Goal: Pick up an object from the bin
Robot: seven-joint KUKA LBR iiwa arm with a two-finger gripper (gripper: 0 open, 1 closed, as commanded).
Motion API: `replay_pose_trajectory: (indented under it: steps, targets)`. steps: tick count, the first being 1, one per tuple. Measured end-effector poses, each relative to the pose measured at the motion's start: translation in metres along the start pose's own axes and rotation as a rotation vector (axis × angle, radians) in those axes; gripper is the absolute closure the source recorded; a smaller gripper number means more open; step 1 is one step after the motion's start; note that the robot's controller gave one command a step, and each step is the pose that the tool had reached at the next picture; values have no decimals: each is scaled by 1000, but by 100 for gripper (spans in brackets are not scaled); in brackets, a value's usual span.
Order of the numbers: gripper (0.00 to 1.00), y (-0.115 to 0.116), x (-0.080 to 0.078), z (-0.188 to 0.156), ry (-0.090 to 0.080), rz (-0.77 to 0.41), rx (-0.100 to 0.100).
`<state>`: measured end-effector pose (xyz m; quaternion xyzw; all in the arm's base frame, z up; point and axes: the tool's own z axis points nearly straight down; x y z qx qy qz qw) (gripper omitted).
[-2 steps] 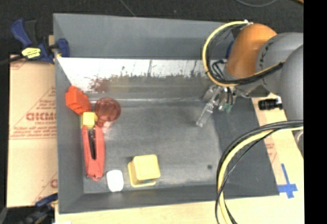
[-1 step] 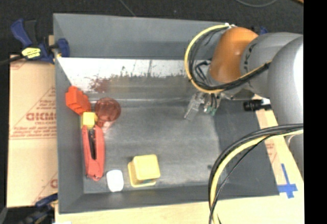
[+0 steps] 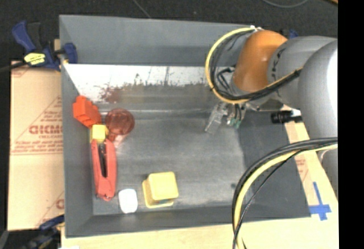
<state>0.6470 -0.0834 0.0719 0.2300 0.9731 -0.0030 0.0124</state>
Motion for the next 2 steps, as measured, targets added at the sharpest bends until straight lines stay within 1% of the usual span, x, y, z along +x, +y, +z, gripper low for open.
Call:
replay_pose_trajectory:
  steps: [1,2]
  targets:
    - [100,-1,2,-22,7,-1,3]
    - [100,0,-1,-62,1,-3,-1]
